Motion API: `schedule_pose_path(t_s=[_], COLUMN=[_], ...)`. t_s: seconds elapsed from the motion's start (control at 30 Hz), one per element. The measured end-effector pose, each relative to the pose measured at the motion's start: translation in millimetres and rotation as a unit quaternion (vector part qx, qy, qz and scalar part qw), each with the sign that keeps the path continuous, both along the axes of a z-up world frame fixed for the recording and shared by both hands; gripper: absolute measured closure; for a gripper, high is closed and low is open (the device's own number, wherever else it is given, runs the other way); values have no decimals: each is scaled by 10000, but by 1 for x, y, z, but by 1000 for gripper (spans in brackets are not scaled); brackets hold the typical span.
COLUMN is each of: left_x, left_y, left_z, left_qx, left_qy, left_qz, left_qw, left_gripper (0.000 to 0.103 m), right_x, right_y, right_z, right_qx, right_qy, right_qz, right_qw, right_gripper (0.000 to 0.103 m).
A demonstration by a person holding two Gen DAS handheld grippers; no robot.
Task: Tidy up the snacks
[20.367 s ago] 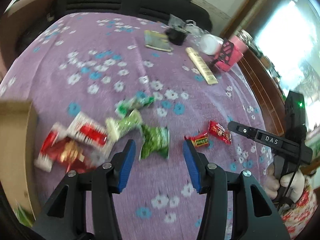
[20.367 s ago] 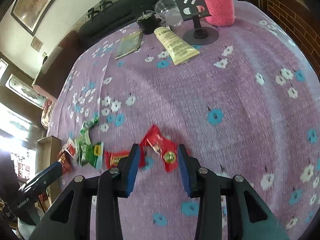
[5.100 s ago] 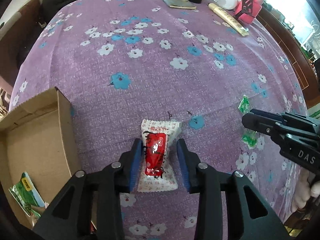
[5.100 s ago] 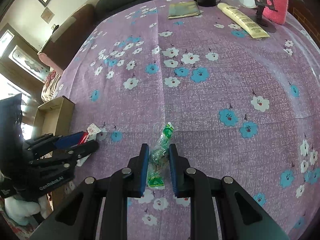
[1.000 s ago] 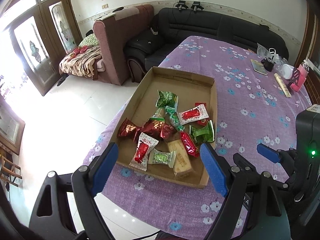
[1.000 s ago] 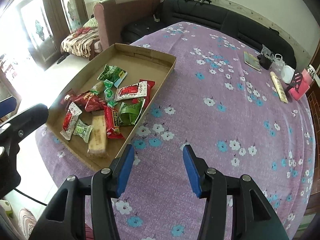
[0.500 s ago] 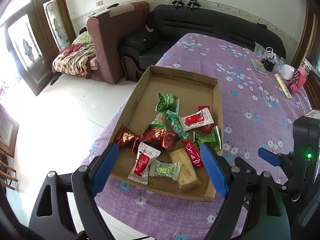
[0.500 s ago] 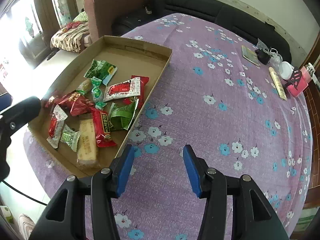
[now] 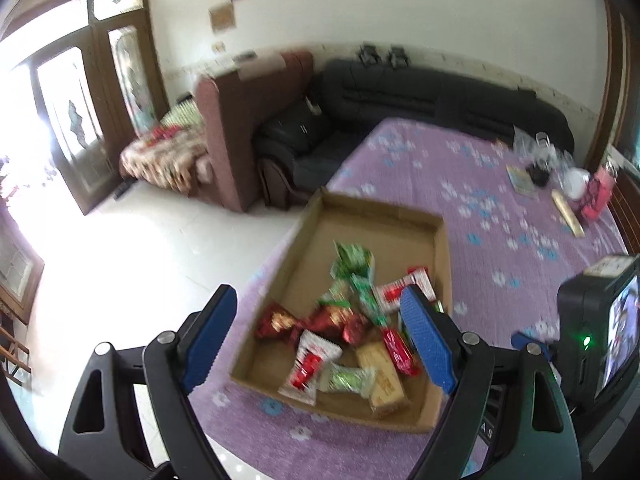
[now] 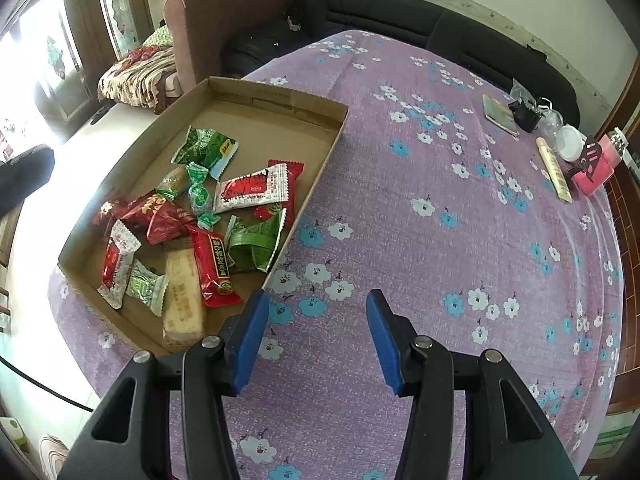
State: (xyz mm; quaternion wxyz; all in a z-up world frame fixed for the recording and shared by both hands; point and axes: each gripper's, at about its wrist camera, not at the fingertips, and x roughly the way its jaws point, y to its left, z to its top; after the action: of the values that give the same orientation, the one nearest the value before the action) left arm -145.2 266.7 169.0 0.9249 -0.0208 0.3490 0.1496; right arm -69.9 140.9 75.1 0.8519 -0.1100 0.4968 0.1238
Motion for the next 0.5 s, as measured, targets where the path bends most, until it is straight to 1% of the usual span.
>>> schedule_pose_path(t_s=[0.07, 0.17, 0.27, 0.33, 0.4, 0.43, 0.47, 0.5], left_x=[-10, -26, -40, -48, -56, -58, -59, -59], left_y=[1, 3, 4, 6, 7, 8, 9, 12], left_z=[13, 38, 61, 68, 72, 73, 73, 72], left_qx=[203, 553, 809, 865, 981, 1008, 995, 860], left_qy=[-327, -776, -1004, -1074, -1333, -1386, -1361, -1294], left_qz=[122, 324, 543, 732, 823, 860, 898, 883], left_qw=[9992, 9949, 9902, 9877, 9828, 9814, 9816, 9839], left_gripper=[18, 12, 10, 10, 10, 10, 10, 9], right_x=[-2, -5, -9, -13, -17, -19, -21, -23], right_y=[2, 5, 10, 13, 16, 17, 18, 18], right_z=[3, 9, 17, 20, 24, 26, 27, 28], right_qx=[26, 60, 100, 127, 146, 166, 167, 170], right_qy=[-40, -122, -233, -266, -313, -341, -360, -375], right_qz=[62, 159, 253, 332, 432, 482, 505, 532], right_qw=[10000, 9998, 9994, 9990, 9985, 9981, 9979, 9977], right_gripper=[53, 53, 53, 53, 53, 53, 53, 53])
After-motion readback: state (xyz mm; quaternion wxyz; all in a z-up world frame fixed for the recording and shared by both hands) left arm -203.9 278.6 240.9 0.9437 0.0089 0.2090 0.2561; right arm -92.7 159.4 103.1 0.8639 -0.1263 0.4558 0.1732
